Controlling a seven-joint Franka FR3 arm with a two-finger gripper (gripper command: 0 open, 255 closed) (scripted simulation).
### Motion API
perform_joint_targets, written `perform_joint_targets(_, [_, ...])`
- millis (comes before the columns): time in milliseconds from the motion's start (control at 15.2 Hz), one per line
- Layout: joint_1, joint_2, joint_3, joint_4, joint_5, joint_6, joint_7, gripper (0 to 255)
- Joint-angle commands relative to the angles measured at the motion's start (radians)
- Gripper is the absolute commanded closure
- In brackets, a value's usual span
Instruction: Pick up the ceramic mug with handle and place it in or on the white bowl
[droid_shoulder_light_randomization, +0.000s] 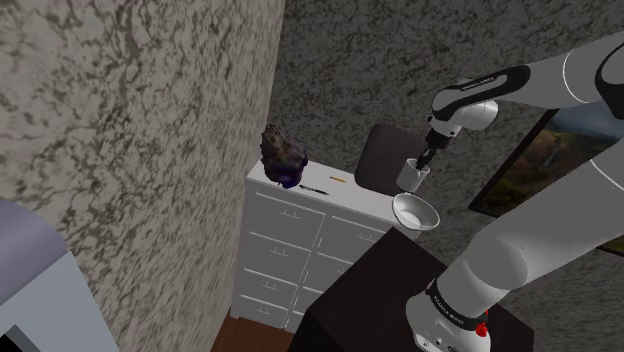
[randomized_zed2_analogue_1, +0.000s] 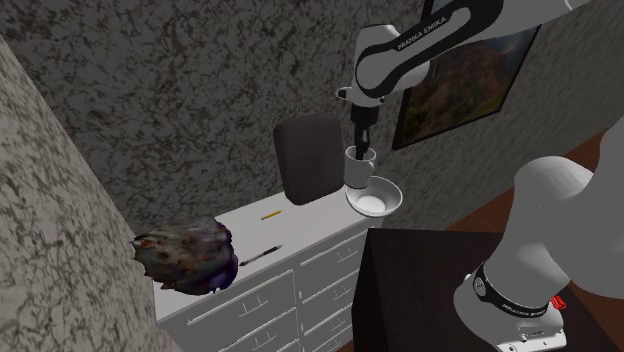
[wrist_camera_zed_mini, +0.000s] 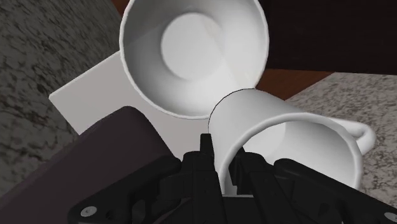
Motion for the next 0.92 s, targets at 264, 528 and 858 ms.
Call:
perform_joint_targets(264, [-0.094,-0.079,-0.084,-0.025,-0.086,-0.038,-0.119,255])
perform_joint_targets(528, [-0.083,-0.038,-0.104,-0.052,-0.066,0.024,-0.139,255])
perform_joint_targets(858, [-0.067,0.021,-0.129,-0.081,-0.026,0.102,-0.174,255])
